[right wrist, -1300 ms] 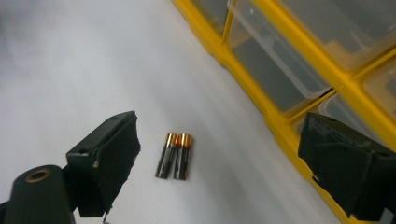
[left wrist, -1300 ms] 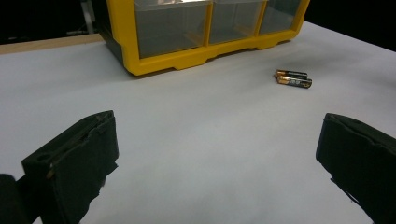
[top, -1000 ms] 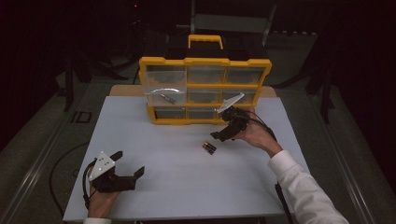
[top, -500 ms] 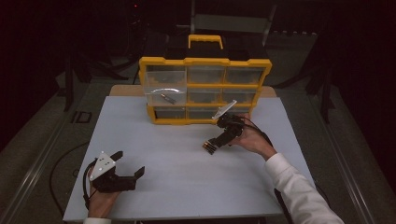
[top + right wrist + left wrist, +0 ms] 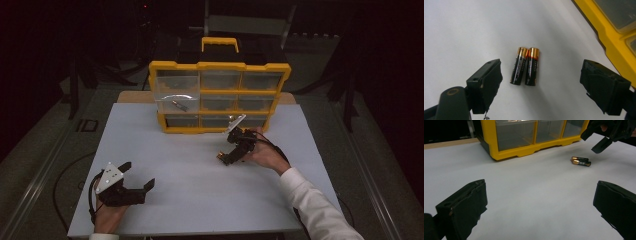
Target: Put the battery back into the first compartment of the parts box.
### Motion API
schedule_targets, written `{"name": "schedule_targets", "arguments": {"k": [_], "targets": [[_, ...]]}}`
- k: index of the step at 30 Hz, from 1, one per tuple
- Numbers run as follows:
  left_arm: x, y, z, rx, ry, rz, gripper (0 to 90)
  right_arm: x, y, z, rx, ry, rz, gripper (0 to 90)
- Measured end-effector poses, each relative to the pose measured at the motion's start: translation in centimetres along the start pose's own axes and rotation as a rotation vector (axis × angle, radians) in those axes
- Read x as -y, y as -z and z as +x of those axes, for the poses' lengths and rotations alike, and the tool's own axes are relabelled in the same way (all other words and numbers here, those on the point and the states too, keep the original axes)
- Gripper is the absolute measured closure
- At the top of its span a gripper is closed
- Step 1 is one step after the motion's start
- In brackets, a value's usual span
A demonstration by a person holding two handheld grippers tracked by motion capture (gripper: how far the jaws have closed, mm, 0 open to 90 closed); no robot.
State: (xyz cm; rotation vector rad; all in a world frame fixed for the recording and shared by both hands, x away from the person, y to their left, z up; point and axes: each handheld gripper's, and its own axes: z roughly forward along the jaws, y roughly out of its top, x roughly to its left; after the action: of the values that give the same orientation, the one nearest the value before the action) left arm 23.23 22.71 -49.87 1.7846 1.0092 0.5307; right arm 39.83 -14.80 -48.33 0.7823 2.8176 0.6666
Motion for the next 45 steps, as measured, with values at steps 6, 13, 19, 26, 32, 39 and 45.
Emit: {"name": "schedule_targets", "arguments": {"k": [6, 13, 19, 26, 32, 39, 45], "targets": [[0.0, 0.0, 0.0, 0.000, -0.003, 0.003, 0.0, 0.1, -0.4, -0.1, 0.004, -0.001, 0.020, 16.7], [0.0, 0.0, 0.0, -0.001, -0.002, 0.004, 0.0, 0.2, -1.1, -0.4, 0.014, -0.012, 0.051, 20.5], [0.0, 0.0, 0.0, 0.000, -0.001, 0.003, 0.0, 0.2, -1.9, -0.8, 0.021, -0.027, 0.076, 27.8], [0.0, 0.0, 0.0, 0.001, 0.000, 0.002, 0.0, 0.1, -2.7, -0.9, -0.019, -0.030, 0.101, 55.2], [0.0, 0.0, 0.0, 0.001, 0.000, 0.004, 0.0, 0.1, -3.6, -0.9, -0.024, -0.007, 0.134, 74.5], [0.0, 0.0, 0.0, 0.001, 0.002, 0.001, 0.0, 0.1, -3.5, -1.1, -0.021, -0.014, 0.134, 76.7], [0.0, 0.0, 0.0, 0.002, 0.000, 0.002, 0.0, 0.1, -2.6, -1.2, -0.029, -0.031, 0.112, 76.7]]}}
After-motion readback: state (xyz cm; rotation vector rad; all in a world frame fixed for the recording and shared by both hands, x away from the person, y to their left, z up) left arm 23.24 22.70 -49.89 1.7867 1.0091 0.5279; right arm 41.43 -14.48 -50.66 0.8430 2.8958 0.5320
